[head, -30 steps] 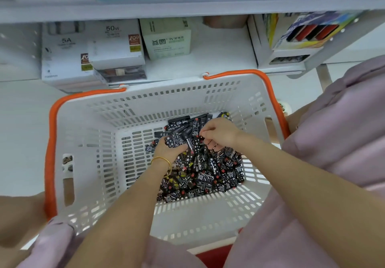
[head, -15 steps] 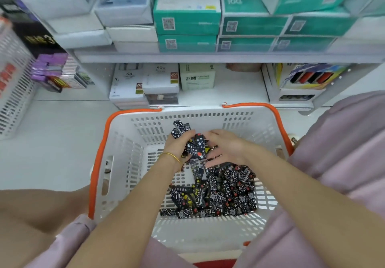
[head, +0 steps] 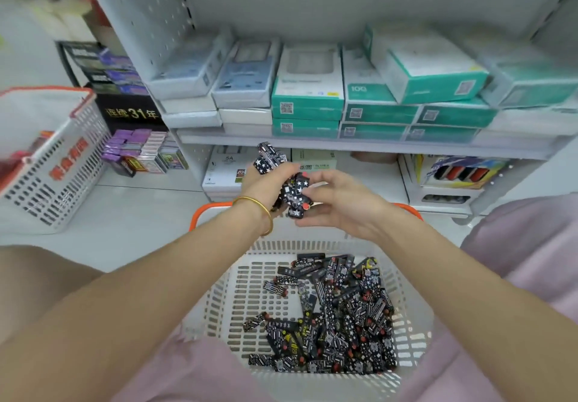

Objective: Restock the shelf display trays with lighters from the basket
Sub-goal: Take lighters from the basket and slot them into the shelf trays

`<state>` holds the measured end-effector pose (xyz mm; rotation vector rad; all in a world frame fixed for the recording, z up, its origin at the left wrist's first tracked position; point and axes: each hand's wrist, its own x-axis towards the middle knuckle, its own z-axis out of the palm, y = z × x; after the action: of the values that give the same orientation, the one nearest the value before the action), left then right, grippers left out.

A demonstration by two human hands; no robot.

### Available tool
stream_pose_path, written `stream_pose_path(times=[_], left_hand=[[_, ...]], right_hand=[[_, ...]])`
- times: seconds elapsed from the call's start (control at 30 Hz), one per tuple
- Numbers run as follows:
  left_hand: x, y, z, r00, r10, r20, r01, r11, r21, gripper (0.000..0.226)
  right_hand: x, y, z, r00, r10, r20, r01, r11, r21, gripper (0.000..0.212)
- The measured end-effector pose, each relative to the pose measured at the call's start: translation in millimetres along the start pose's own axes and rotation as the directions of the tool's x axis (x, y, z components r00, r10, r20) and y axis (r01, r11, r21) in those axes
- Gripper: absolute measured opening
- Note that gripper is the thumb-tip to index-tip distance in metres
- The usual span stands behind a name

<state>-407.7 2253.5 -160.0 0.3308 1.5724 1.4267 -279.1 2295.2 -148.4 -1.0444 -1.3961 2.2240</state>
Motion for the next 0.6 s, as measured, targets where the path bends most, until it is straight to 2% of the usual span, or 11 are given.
stream_pose_path(times=[0.17, 0.33, 0.53, 0.6], left_hand=[[-19, 35, -8, 0.994, 0.063, 0.087, -0.051, 0.989, -0.136, 0.028], [-29, 58, -11, 0.987, 0.104, 0.123, -0.082, 0.981, -0.174, 0.046], [-40, 82, -6, 0.973, 0.181, 0.145, -0.152, 0.969, -0.195, 0.038], [-45, 91, -2, 0.965, 0.202, 0.165, -0.166, 0.964, -0.209, 0.026]], right_hand=[[-12, -36, 12, 0.993, -0.046, 0.106, 0.043, 0.999, 0.026, 0.015], [-24, -61, 18, 0.988, -0.07, 0.141, 0.074, 0.997, -0.019, 0.015], [-40, -91, 14, 0.984, -0.141, 0.107, 0.148, 0.987, -0.067, 0.022], [-45, -101, 14, 0.98, -0.177, 0.089, 0.185, 0.979, -0.089, 0.016]])
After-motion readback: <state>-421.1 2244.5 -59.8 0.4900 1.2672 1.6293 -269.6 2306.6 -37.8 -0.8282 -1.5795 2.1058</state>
